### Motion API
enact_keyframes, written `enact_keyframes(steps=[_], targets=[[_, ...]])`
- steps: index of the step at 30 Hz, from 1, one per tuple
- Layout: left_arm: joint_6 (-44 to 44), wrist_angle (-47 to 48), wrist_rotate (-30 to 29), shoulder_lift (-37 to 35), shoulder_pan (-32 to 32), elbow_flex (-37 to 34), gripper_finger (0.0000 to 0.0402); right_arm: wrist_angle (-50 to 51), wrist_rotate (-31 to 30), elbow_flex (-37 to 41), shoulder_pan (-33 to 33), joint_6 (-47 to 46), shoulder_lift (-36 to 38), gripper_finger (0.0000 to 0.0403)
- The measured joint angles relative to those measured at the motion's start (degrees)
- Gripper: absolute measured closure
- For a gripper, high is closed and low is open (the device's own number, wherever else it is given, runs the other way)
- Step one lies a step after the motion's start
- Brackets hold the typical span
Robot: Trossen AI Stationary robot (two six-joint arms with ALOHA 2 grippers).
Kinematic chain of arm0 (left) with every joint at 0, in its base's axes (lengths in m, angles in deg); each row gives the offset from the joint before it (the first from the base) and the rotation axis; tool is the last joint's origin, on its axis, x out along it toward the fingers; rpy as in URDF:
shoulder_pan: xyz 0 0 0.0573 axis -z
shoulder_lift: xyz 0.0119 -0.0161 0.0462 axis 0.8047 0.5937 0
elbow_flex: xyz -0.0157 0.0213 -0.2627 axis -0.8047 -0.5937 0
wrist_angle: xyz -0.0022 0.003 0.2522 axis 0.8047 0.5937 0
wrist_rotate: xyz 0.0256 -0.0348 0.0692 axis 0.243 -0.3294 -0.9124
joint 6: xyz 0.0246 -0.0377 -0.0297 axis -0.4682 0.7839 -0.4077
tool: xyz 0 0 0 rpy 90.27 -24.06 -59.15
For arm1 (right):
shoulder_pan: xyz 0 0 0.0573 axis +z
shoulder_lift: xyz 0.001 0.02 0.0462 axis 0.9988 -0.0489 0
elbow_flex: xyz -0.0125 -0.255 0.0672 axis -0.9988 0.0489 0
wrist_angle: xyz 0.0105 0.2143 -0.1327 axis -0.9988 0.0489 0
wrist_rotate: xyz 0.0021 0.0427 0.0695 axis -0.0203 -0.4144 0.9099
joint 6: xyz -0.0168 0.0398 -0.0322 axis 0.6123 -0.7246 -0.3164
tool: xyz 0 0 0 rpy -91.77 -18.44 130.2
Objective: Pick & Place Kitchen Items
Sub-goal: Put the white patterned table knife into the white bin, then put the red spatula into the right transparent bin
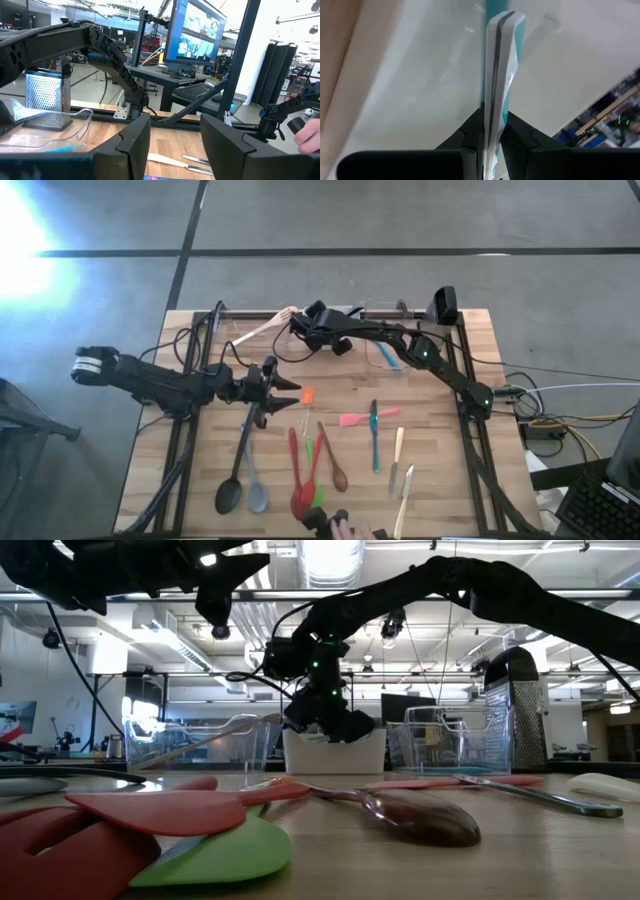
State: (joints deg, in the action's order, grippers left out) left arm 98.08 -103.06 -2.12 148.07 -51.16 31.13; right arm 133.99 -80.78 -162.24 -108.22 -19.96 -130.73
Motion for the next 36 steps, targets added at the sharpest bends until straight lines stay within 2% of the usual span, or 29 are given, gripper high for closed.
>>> enact_keyframes(steps=[18, 22, 24, 29, 36], targets=[[-0.7, 0.0, 0.7, 0.0, 0.0, 0.0, 0.0227, -1.2, -0.2, -0.1, 0.0, -2.9, 0.3, 0.0301], [-0.7, 0.0, 0.7, 0.0, 0.0, 0.0, 0.0227, -1.3, -4.0, -0.3, 0.6, -2.8, 0.5, 0.0291], [-0.7, 0.0, 0.7, 0.0, 0.0, 0.0, 0.0227, -1.3, -6.0, -0.4, 1.1, -3.1, 1.0, 0.0289], [-1.0, 0.0, 0.7, 0.0, 0.0, 0.0, 0.0227, -0.9, -6.4, -0.5, 2.6, -5.7, 4.0, 0.0293], [-1.2, -0.1, 0.8, 0.0, 0.0, 0.0, 0.0227, 5.6, -5.7, -0.4, 5.6, -16.5, 9.8, 0.031]])
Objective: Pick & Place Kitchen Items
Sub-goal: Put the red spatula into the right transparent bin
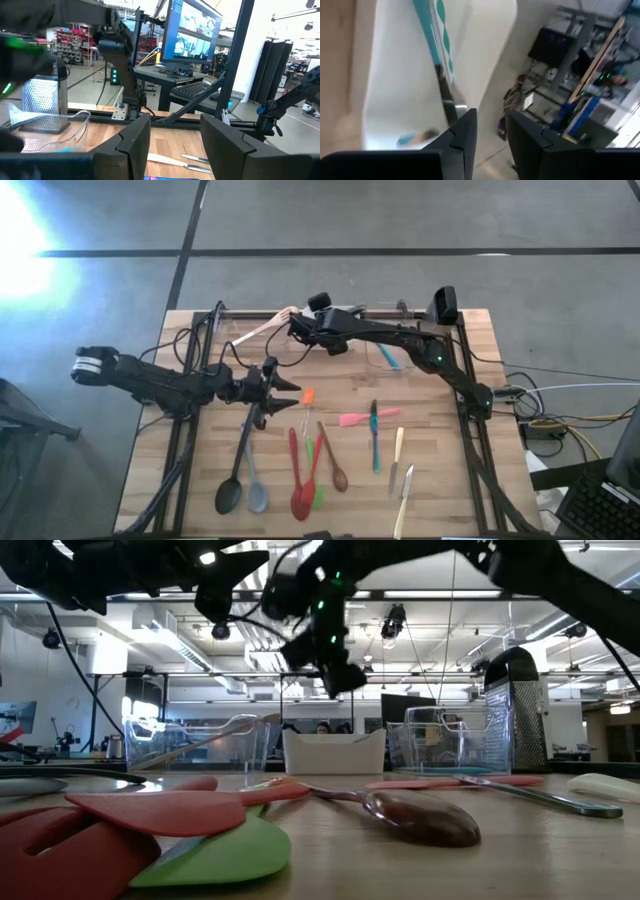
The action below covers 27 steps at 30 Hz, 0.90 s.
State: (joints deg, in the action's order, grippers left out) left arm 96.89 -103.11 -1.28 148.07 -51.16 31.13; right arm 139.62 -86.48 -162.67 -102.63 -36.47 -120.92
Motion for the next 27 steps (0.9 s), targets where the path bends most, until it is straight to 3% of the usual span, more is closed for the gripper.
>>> enact_keyframes(steps=[5, 16, 27], targets=[[0.0, -0.1, 0.2, 0.0, 0.0, 0.0, 0.0227, 9.2, 4.7, 0.0, 2.6, -14.6, 6.1, 0.0326], [0.1, 0.2, 0.2, 0.0, 0.0, -0.1, 0.0227, 20.2, 24.4, 0.5, 10.1, -42.5, 23.2, 0.0351], [-0.6, 1.3, 0.2, -0.1, 0.0, -0.3, 0.0227, 20.4, 25.7, 5.8, 21.7, -60.1, 37.3, 0.0349]])
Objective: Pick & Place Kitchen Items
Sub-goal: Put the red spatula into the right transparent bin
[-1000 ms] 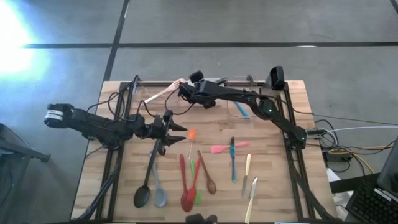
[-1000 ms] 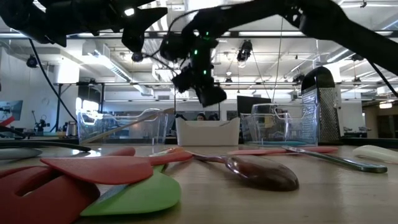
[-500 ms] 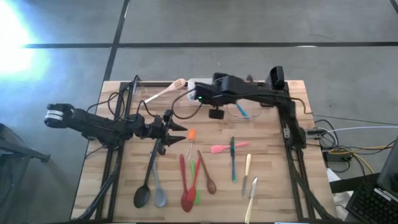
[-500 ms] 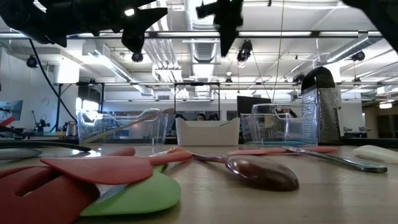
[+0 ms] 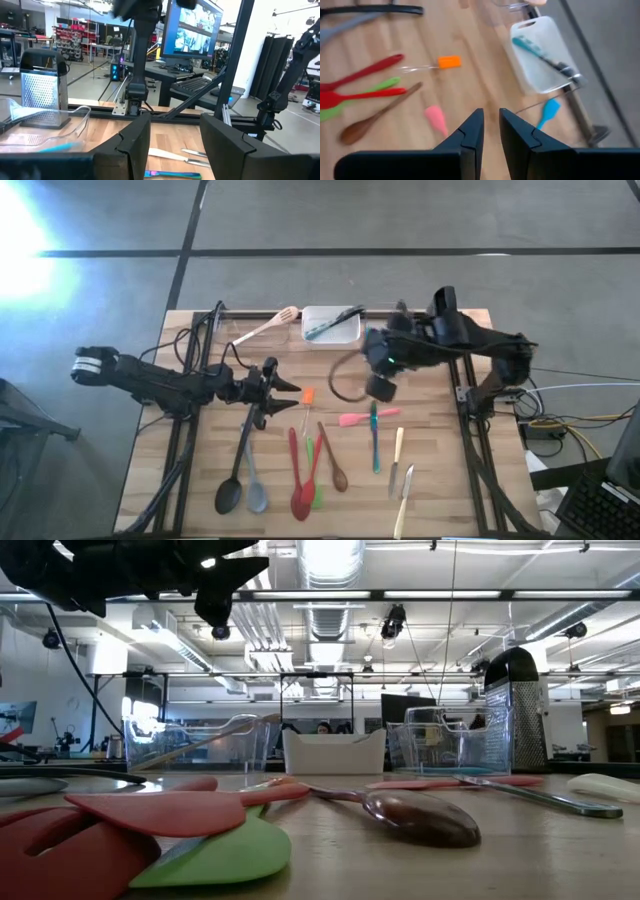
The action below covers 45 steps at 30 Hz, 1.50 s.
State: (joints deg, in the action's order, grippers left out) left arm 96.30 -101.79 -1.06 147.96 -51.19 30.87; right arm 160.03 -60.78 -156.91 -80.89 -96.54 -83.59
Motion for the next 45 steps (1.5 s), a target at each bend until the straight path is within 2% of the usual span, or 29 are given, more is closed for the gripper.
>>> enact_keyframes(steps=[8, 13, 16, 21, 25, 28, 32, 37, 42, 45], targets=[[-0.8, 2.4, 0.0, -0.1, 0.0, -0.1, 0.0227, -0.4, -0.5, 10.1, 9.1, -11.1, 4.7, 0.0351], [0.4, 5.7, 0.0, -1.7, 0.0, -0.1, 0.0227, -0.9, -1.5, 18.0, 13.7, -14.9, 5.0, 0.0351], [1.3, 9.3, 0.0, -3.6, 0.0, -0.1, 0.0227, -4.6, -1.9, 23.9, 16.1, -14.8, 5.0, 0.0351], [1.9, 12.6, -0.8, -6.2, 0.0, -0.1, 0.0227, -22.8, -0.6, 32.8, 18.3, -6.0, 5.1, 0.0352], [3.3, 13.8, -2.1, -6.5, 0.0, -0.1, 0.0227, -40.0, 5.2, 38.4, 18.1, 6.3, 4.3, 0.0359], [5.7, 16.6, -2.1, -6.5, 0.0, -0.1, 0.0227, -47.0, 9.5, 40.3, 17.4, 11.7, 3.0, 0.0363], [8.3, 19.7, -2.1, -6.8, 0.0, -0.3, 0.0227, -50.1, 9.9, 40.9, 16.6, 14.0, 1.1, 0.0364], [8.3, 20.1, -2.2, -7.3, 0.1, -0.7, 0.0227, -51.6, 9.9, 39.9, 16.3, 14.4, -1.8, 0.0364], [10.9, 23.0, -1.0, -7.5, 0.4, -0.5, 0.0227, -41.5, 10.4, 39.3, 16.7, 10.2, -1.6, 0.0365], [9.9, 32.5, 0.2, -7.5, 2.3, 2.2, 0.0227, -32.7, 9.8, 39.3, 17.2, 4.2, -0.5, 0.0365]])
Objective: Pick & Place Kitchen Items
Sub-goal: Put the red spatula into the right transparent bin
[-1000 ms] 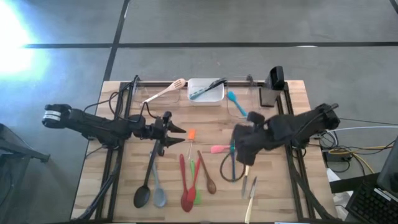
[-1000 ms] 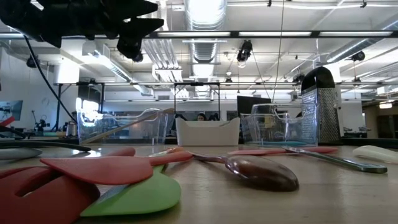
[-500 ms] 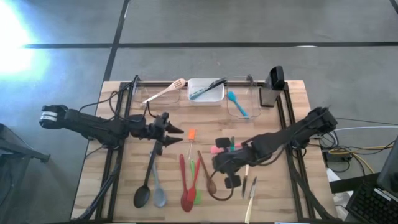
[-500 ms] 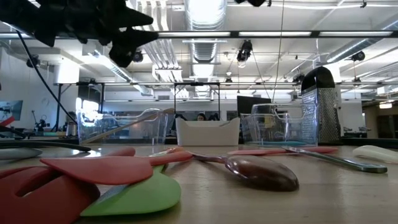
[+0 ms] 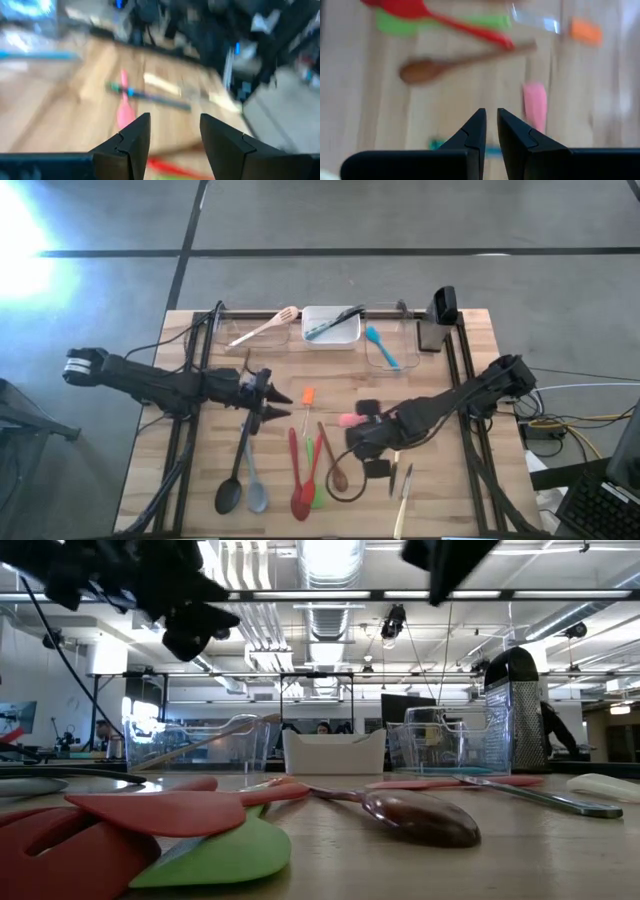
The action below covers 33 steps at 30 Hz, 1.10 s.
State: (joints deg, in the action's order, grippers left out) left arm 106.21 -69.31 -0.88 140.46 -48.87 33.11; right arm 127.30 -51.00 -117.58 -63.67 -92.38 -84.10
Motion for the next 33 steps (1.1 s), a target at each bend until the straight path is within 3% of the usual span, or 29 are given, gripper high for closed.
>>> enact_keyframes(steps=[6, 9, 13, 18, 25, 33], targets=[[-5.1, 30.5, -8.3, 4.2, 9.0, 13.3, 0.0227, 12.1, -6.6, 1.1, 2.0, -9.6, 2.0, 0.0365], [-8.2, 35.9, -12.0, 8.4, 14.8, 20.0, 0.0227, 12.5, -7.4, 2.1, 2.1, -11.1, 3.4, 0.0365], [-10.5, 35.4, -14.4, 15.8, 20.6, 27.9, 0.0227, 12.7, -7.5, 3.8, 2.0, -11.6, 5.2, 0.0365], [5.3, 35.1, -15.3, 25.8, 21.6, 36.6, 0.0227, 14.5, -7.5, 5.4, 2.0, -15.0, 8.8, 0.0365], [26.2, 38.8, -15.2, 37.3, 21.7, 43.0, 0.0227, 17.2, -7.8, 10.2, 2.0, -20.8, 16.8, 0.0365], [33.2, 40.1, -12.8, 41.6, 21.3, 43.5, 0.0227, 16.6, -9.6, 18.3, 2.1, -27.2, 27.4, 0.0365]])
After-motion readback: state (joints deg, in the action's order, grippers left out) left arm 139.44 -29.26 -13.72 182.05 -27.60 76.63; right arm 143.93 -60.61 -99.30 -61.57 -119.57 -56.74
